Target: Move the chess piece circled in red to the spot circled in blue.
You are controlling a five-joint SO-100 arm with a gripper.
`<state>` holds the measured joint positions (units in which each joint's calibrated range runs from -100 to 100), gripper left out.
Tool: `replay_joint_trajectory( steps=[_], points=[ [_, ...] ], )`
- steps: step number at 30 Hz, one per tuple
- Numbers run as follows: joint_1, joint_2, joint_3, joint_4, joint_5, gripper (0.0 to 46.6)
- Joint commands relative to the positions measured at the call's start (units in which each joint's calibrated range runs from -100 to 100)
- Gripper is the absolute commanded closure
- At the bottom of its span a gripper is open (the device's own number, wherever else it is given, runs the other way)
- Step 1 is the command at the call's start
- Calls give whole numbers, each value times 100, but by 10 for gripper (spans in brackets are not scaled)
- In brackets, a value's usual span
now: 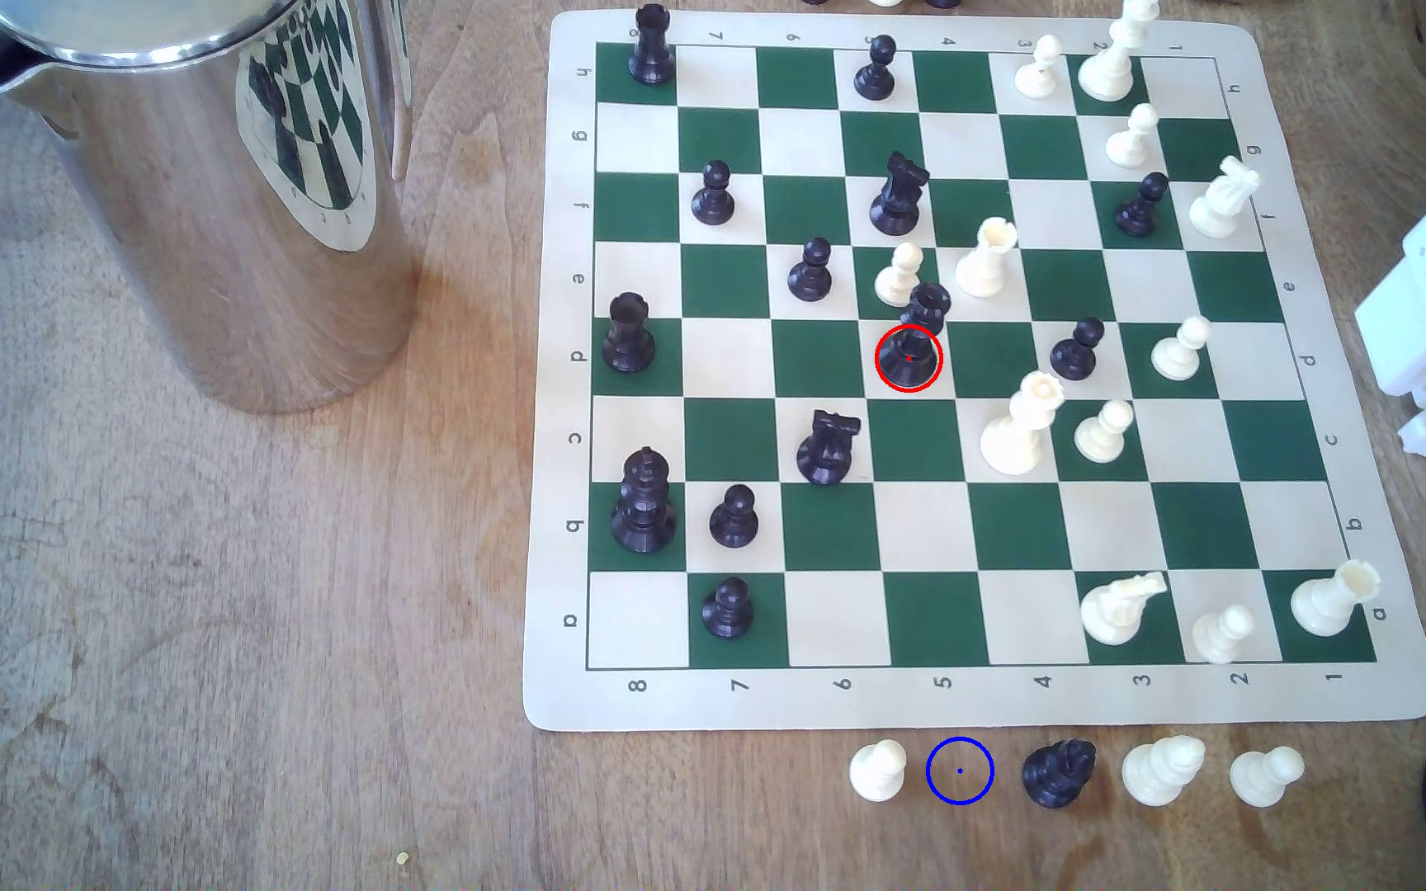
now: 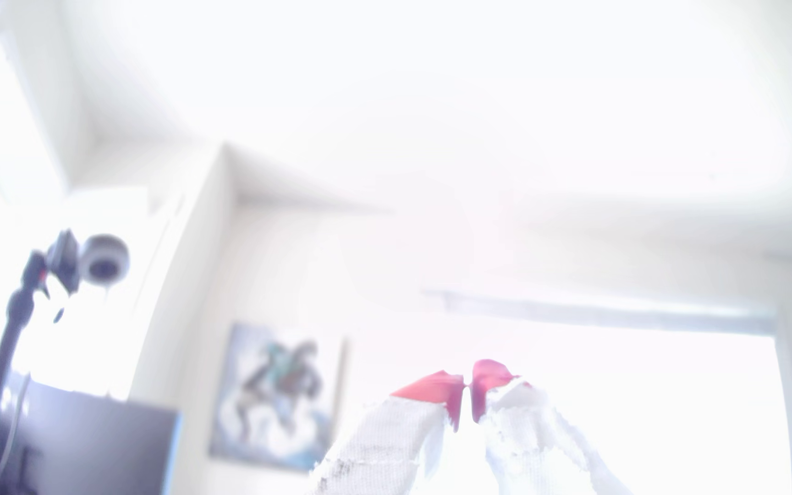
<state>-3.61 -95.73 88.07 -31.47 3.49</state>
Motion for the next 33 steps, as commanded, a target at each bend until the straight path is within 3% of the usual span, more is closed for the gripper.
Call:
replay_joint_trajectory(
  steps=[1,8,9,13,17,18,23,26,29,33],
  points=[
    [224,-3,-1146,1501,-5,464],
    [795,107,-2316,3852,-10,464],
    [850,158,-2443,4122,-10,448],
    [858,456,-2987,5629,-20,443],
    [670,1152,-3558,6997,-186,456],
    [662,1415,-3766,7390,-293,448],
    [678,2255,-4555,8921,-381,416],
    [522,2476,-4600,9233,-606,410],
    [303,3104,-4800,9568,-1114,291],
    [-10,3868,-5026,9757,-1480,282]
  ],
)
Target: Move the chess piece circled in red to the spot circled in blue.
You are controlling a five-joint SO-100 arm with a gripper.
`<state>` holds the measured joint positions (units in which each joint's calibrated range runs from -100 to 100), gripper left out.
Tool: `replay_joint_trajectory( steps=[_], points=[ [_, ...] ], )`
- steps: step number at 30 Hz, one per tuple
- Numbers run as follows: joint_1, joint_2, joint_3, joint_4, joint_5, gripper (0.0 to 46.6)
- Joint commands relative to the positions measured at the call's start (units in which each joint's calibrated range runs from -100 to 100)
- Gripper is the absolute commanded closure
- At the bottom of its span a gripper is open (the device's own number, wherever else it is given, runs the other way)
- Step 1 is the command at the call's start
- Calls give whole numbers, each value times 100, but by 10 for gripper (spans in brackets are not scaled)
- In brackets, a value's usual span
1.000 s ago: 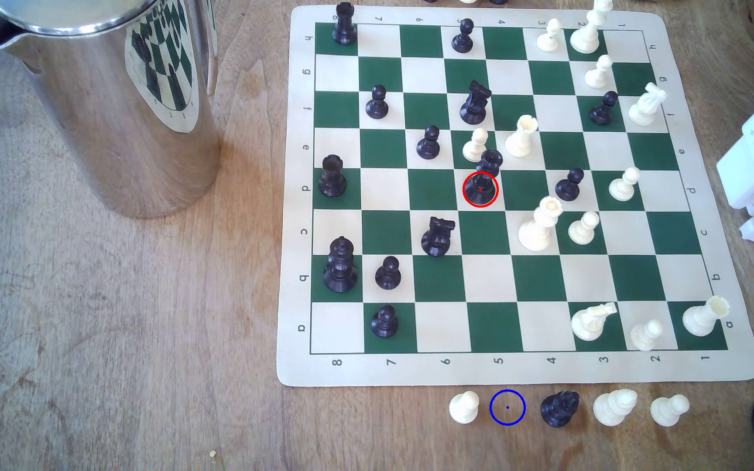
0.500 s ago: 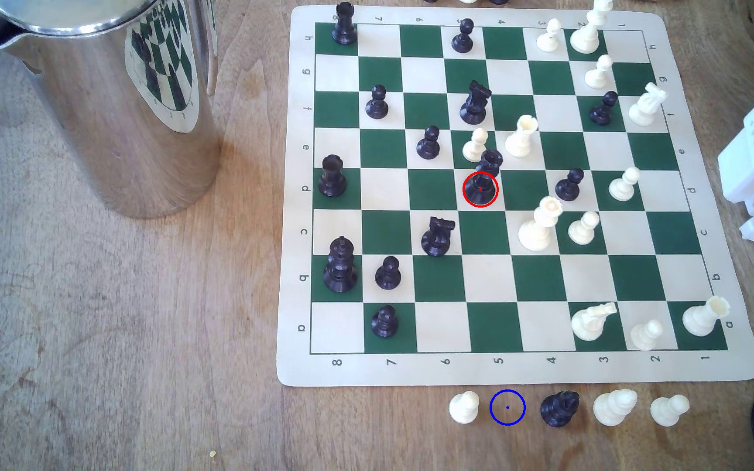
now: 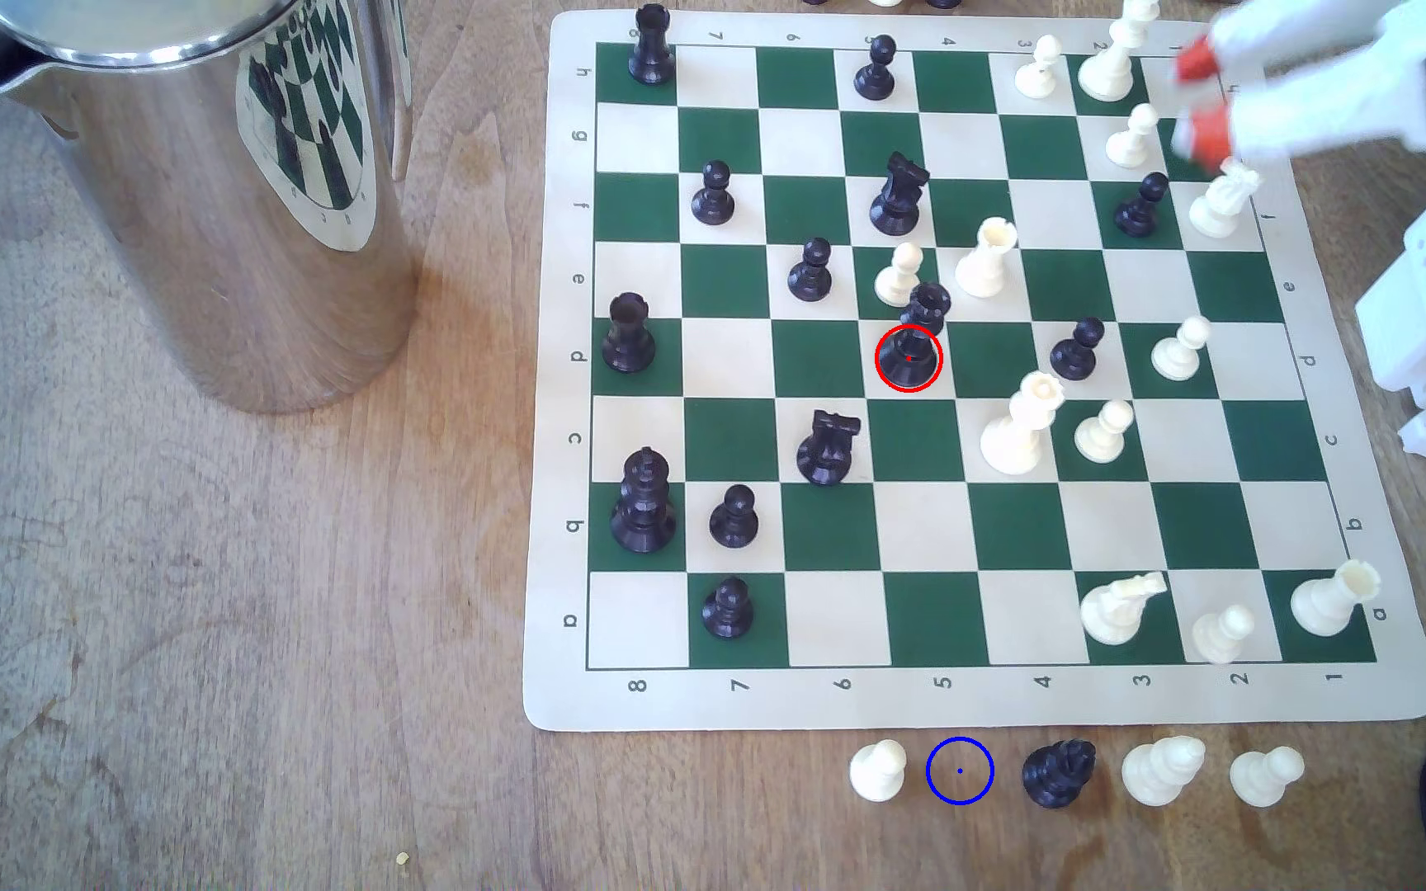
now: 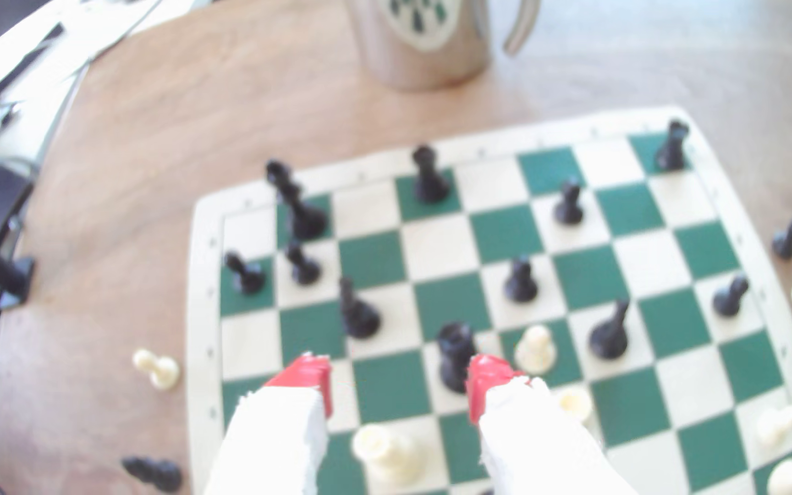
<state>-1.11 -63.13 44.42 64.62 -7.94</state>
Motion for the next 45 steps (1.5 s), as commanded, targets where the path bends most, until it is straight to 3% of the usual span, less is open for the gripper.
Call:
replay_joint_trajectory(
  steps=[1,6,9,20,34,45],
  points=[
    [-323,745,-770,213,-396,286],
    [-410,1577,-1323,311,-576,301],
    [-308,2358,-1804,360,-581,331],
    [-214,4004,-2565,450,-635,347],
    [-144,5015,-2556,-164,-581,301],
    [-81,5312,-2592,-221,-513,311]
  ],
)
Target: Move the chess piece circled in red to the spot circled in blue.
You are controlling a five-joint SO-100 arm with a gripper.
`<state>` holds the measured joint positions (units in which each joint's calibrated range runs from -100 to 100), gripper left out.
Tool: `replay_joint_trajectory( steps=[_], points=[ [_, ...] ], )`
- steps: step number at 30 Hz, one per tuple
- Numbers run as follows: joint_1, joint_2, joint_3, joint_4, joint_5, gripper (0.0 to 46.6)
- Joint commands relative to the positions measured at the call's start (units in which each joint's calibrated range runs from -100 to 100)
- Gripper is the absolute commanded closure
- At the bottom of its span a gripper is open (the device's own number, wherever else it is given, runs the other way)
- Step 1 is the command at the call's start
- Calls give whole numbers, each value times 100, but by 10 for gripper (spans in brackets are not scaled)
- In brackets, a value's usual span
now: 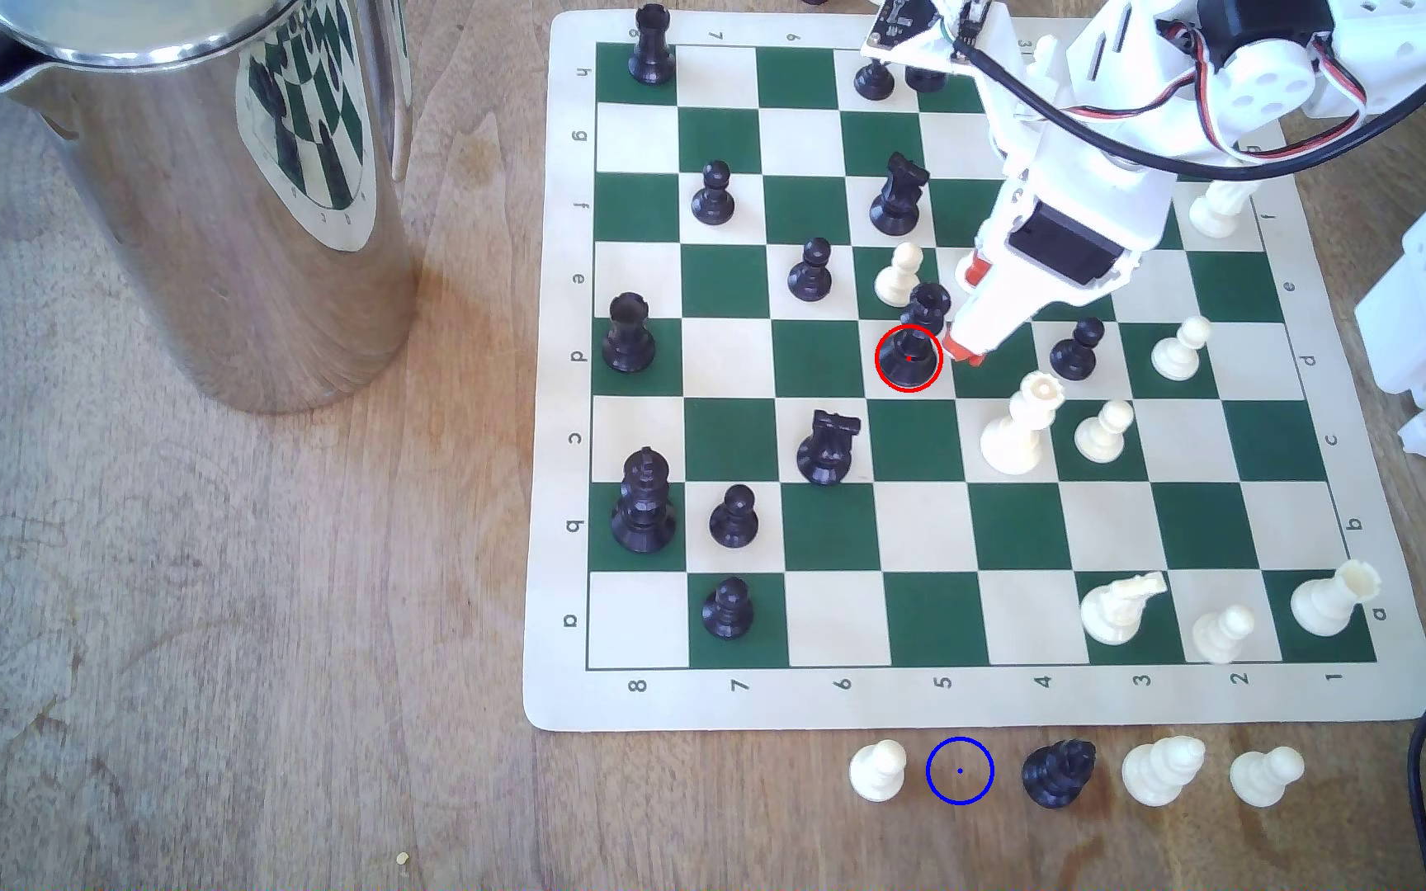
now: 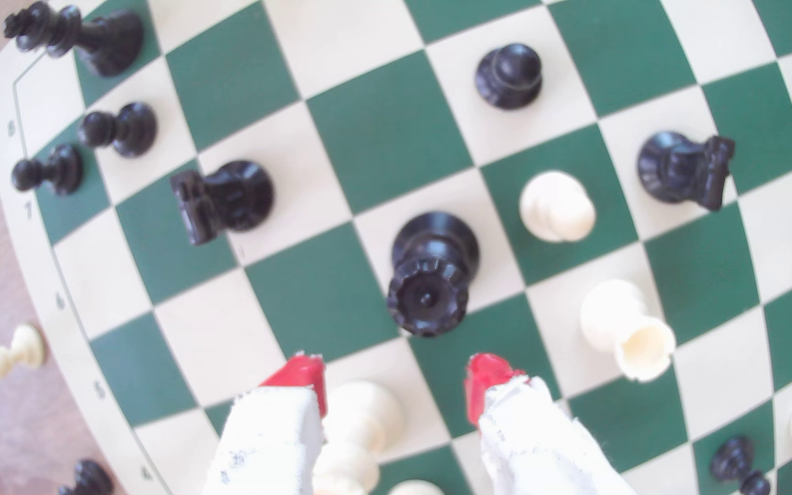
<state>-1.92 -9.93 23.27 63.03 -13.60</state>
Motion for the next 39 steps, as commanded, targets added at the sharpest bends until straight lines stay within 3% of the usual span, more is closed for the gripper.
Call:
replay_joint_trajectory(
  steps=[1,32,39],
  points=[
    [0,34,-496,-54,68,312],
    [102,696,-1040,-316,137,332],
    [102,832,-1076,-332,147,423]
  ],
)
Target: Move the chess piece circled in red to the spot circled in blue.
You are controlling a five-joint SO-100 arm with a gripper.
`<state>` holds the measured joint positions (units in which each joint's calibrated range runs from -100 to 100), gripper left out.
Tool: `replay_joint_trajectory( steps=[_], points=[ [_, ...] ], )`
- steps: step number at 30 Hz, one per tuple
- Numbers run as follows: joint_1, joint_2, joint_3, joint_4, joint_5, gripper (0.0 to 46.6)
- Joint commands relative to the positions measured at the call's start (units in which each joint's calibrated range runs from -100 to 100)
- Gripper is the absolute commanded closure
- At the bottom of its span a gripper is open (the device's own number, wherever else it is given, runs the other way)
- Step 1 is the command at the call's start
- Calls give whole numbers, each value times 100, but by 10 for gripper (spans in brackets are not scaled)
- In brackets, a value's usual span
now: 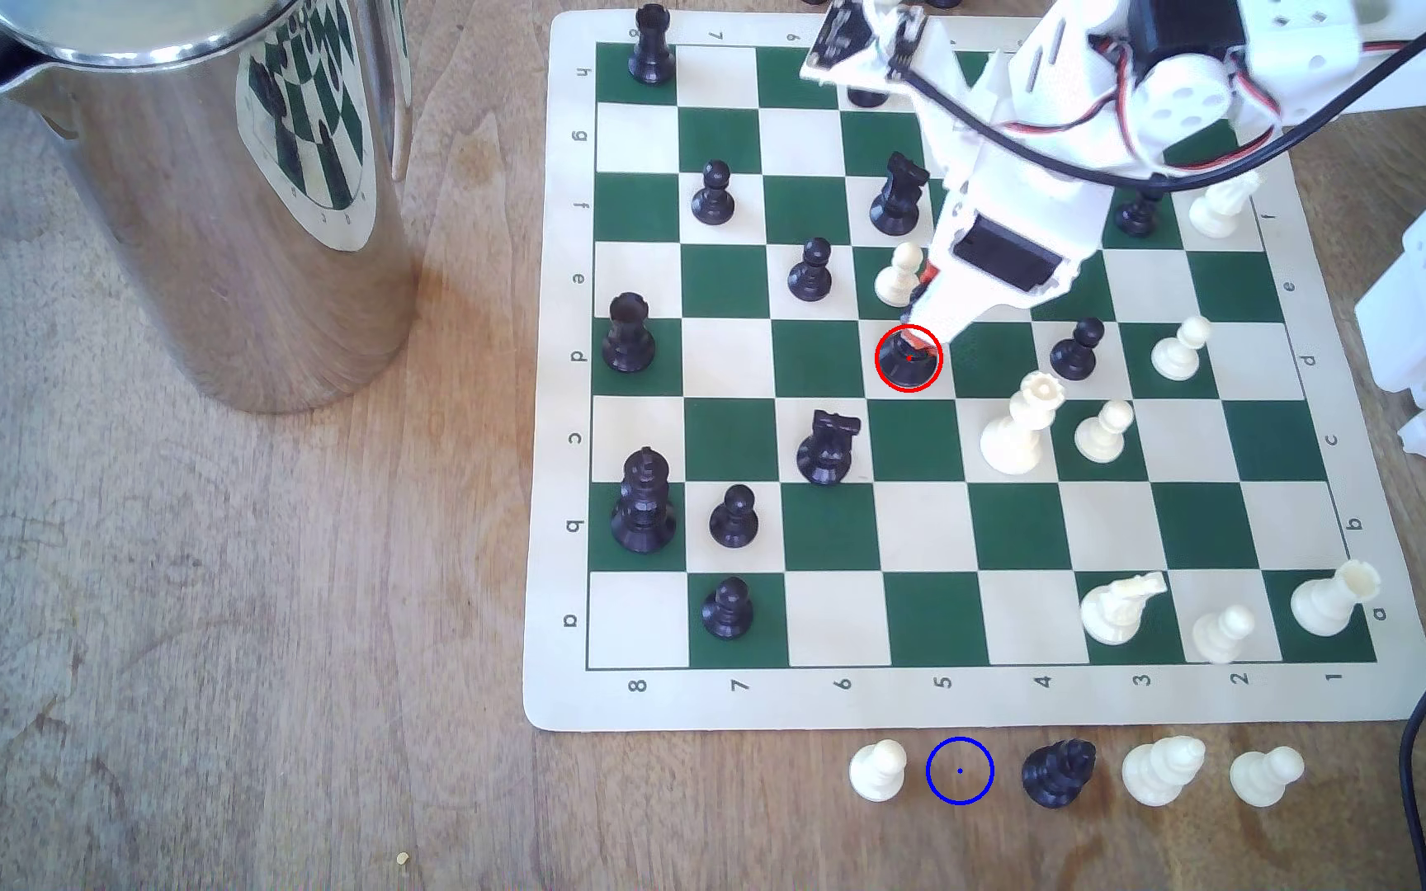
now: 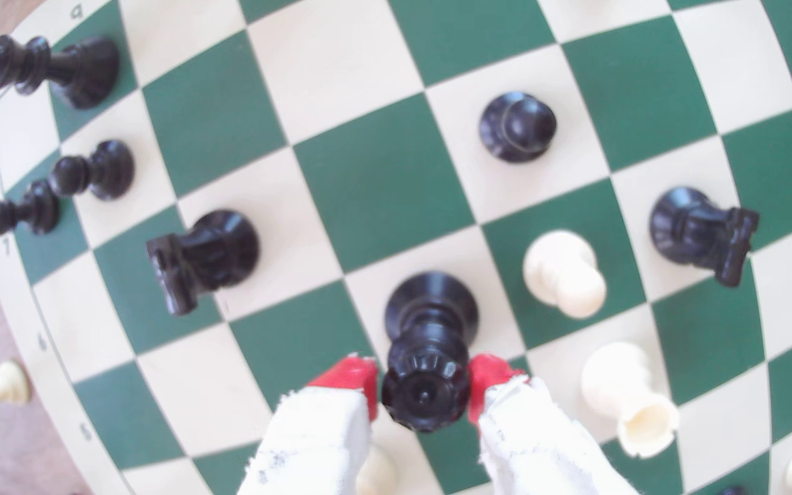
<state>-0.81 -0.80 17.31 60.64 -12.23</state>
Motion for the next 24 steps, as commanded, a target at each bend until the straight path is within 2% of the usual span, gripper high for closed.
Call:
replay_joint_trajectory(
  steps=[1,6,15,24],
  points=[
    [-17,-73,-480,-93,15,433],
    [-48,-39,-480,-126,20,450],
    [-40,-218,-643,-20,24,452],
    [-298,-1015,-1776,1176,-5,452]
  ],
)
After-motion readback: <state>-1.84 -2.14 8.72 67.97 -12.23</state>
